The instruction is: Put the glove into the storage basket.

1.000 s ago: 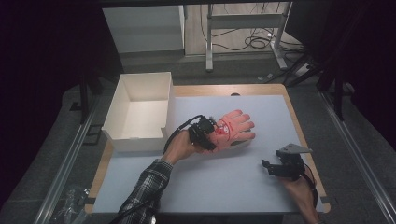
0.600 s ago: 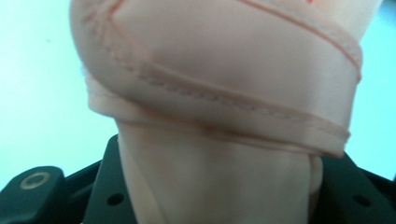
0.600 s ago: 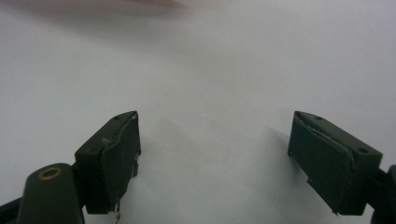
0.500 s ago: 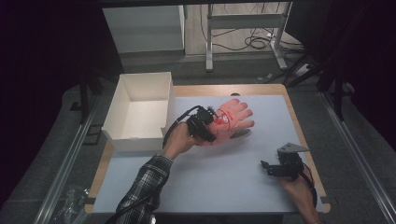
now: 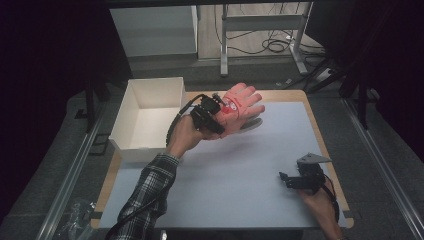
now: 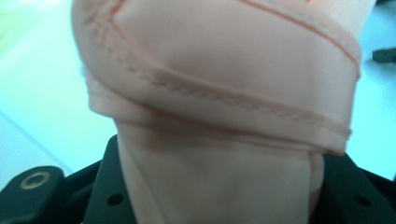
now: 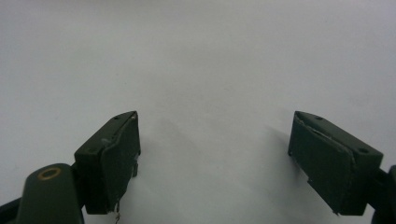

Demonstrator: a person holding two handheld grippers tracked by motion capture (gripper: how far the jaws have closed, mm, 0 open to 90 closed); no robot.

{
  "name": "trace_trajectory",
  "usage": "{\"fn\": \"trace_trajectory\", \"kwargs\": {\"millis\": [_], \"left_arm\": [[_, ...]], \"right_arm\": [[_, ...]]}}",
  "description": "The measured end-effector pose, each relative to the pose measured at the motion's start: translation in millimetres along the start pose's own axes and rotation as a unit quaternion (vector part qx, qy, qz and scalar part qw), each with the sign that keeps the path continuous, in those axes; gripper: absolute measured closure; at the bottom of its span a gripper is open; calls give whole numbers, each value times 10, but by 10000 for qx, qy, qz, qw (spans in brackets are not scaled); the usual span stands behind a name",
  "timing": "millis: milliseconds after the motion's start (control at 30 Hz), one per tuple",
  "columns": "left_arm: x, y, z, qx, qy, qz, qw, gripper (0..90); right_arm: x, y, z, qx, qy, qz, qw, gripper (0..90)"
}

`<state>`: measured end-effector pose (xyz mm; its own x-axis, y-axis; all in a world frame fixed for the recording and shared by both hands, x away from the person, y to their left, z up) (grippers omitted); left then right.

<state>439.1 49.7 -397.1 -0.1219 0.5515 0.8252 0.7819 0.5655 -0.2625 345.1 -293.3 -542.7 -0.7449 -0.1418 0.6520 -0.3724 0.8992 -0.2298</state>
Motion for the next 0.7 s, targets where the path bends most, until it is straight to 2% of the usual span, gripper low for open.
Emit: {"fn": "trace_trajectory", "kwargs": {"millis": [367, 600, 700], "left_arm": [[438, 105, -5, 300, -390, -331, 9982, 541], [742, 233, 68, 537, -578, -598, 9951, 541], [904, 304, 123, 670, -675, -726, 9928, 541]], "right_arm": [[-1, 0, 0, -16, 2, -11, 10000, 170], [-2, -1, 1, -16, 1, -12, 10000, 170], [-2, 0, 1, -17, 1, -13, 10000, 170]]}}
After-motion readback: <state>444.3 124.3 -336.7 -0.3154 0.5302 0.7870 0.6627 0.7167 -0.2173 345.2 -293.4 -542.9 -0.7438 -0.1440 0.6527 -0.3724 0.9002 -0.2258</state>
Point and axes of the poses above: each handheld gripper's, and its own axes: x roughly backward along the jaws, z roughly out of its underside, y roughly to its left, the point moved 2 cm from there along -x, roughly forward along the jaws, and after that the axes turned 15 degrees about z, right-handed, at the moved point
